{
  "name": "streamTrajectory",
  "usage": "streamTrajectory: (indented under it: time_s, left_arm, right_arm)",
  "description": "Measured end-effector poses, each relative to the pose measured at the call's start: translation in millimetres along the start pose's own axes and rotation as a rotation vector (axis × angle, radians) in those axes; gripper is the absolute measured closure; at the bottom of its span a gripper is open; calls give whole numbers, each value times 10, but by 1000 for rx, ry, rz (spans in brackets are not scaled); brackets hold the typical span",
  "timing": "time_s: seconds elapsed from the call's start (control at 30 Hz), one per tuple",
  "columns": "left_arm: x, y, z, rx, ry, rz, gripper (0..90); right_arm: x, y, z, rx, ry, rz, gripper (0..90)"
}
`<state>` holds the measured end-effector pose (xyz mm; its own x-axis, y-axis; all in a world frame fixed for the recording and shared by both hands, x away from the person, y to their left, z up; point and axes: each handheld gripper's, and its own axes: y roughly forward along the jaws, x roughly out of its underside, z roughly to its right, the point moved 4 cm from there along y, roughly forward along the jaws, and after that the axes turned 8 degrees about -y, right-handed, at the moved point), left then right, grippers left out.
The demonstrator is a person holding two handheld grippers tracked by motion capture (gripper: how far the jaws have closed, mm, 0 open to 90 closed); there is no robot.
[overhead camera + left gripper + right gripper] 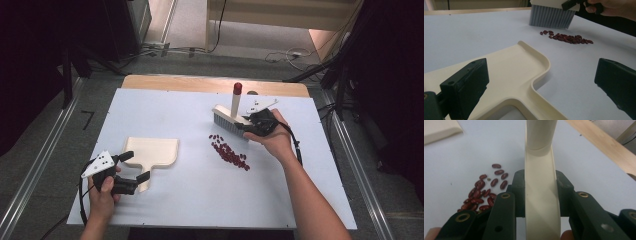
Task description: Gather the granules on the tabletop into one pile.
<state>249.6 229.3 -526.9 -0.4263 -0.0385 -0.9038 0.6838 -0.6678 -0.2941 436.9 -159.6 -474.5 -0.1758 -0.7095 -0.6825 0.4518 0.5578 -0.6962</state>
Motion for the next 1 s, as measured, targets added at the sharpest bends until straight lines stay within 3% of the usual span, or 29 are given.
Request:
streamTrajectory:
  time_s: [0.13,0.23,0.5,0.87,1.0]
  left_arm:
    - [0,1,1,1,-1,0,0]
    - [0,2,1,-1,1,-2,0]
    - [1,4,2,-2,0,-3,0]
    - [1,5,4,-1,0,-5,0]
    - [2,6,4,-1,1,-5,0]
  right_arm:
    - [34,-7,-99,-54,-19,31,659]
    - [46,-26,-198,-77,-74,26,659]
    - [140,-138,-336,-131,-109,51,659]
    - [197,-287,-517,-174,-141,50,659]
    - [194,-322,-547,-167,-145,55,659]
